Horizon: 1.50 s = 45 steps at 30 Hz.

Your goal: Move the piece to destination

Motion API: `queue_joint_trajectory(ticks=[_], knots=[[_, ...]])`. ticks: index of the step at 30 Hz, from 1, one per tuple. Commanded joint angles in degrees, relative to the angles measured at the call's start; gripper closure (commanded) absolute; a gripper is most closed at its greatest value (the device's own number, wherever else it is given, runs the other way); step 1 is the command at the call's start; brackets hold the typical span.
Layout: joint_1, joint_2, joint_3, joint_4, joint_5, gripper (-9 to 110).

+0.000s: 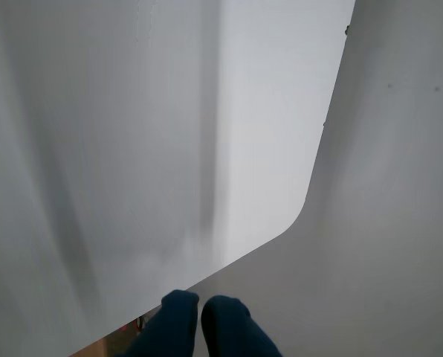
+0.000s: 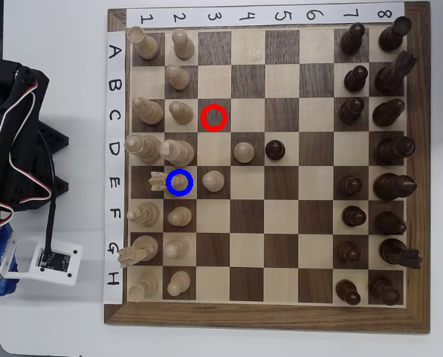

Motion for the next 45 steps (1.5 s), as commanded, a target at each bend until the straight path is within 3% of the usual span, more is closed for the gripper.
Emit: queue_joint_trajectory(ticks=[1, 45], knots=[[1.8, 3.5, -2.0, 0.4, 1.8, 101], [0.2, 3.5, -0.4, -5.4, 4.0, 101]])
